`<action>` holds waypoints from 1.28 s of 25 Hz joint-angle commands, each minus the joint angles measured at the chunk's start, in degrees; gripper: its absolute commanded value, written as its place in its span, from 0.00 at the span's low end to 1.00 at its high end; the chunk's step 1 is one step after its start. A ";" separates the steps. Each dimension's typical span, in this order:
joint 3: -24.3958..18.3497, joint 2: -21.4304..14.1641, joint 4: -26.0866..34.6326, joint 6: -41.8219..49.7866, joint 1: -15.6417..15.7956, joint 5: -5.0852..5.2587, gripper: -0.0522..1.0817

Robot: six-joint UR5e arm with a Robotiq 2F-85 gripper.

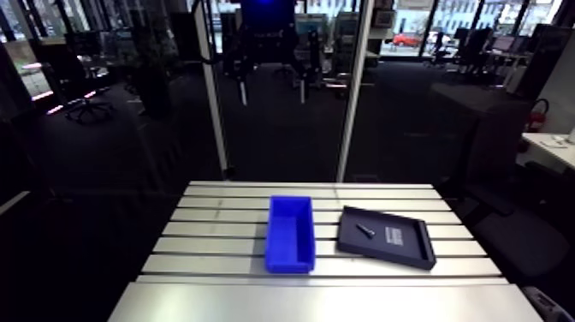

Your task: Pick up the M10 bolt from the tray and put it into the blue bin.

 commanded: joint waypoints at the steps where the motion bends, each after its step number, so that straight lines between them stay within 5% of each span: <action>1: -1.41 -0.09 0.00 -0.44 -0.62 -0.17 0.05; 23: -1.76 0.00 -0.26 -1.06 -0.62 -0.26 0.05; 32: -1.41 0.79 -2.02 -22.07 -6.07 -0.26 0.05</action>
